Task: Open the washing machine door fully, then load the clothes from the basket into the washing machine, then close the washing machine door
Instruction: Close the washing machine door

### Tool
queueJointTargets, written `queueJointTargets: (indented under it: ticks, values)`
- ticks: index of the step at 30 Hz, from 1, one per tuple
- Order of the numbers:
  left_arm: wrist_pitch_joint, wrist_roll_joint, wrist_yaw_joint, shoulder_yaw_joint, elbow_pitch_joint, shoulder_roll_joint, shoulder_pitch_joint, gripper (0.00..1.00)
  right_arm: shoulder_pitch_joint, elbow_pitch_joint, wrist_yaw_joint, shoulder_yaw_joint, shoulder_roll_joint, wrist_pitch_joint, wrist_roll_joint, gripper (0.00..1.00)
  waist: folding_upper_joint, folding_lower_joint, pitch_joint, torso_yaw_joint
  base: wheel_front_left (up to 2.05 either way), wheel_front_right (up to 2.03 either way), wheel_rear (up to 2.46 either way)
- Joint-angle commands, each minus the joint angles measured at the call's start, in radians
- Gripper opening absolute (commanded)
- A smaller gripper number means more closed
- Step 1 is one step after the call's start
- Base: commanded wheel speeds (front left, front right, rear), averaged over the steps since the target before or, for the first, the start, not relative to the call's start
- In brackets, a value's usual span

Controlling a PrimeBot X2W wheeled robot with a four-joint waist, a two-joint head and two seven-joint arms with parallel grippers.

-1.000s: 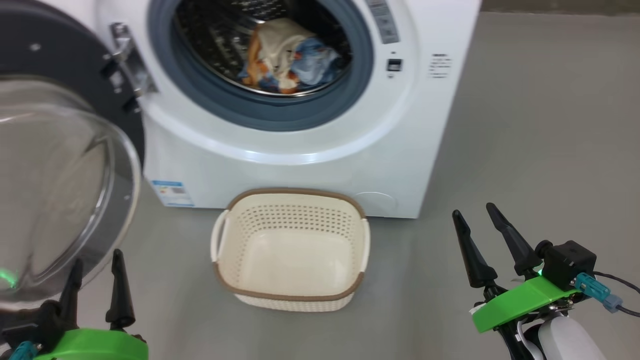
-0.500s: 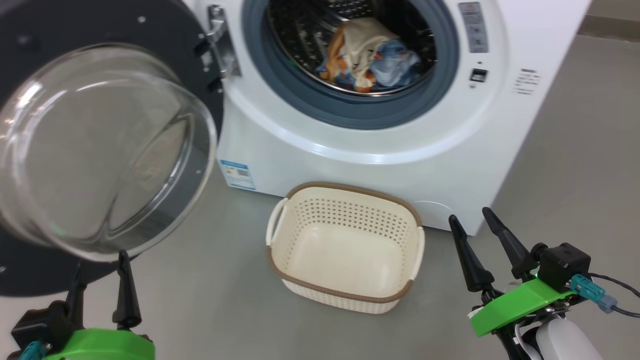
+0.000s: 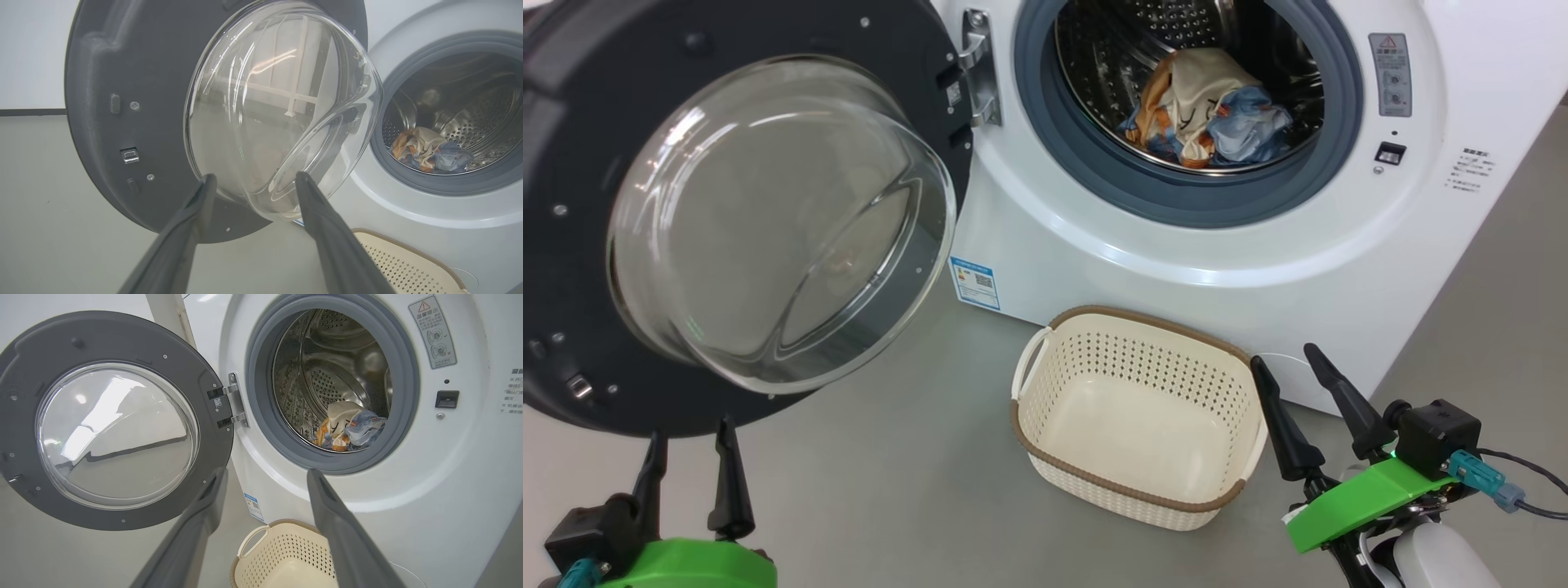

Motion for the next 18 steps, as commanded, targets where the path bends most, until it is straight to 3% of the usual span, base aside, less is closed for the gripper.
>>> queueJointTargets:
  ticks: [1,18]
  values:
    - [-0.006,0.012,0.003,0.036,-0.019,0.016,-0.020,1.00,0.006,-0.023,0.003,0.024,-0.002,-0.005,0.004,1.00,0.0000,0.0000,-0.004,0.007,0.00,0.00,0.00]
    - [-0.006,0.019,0.002,0.054,-0.033,0.013,-0.022,1.00,0.004,-0.022,0.003,0.028,-0.001,-0.005,0.006,1.00,0.0000,0.0000,-0.004,-0.005,0.00,0.00,0.00]
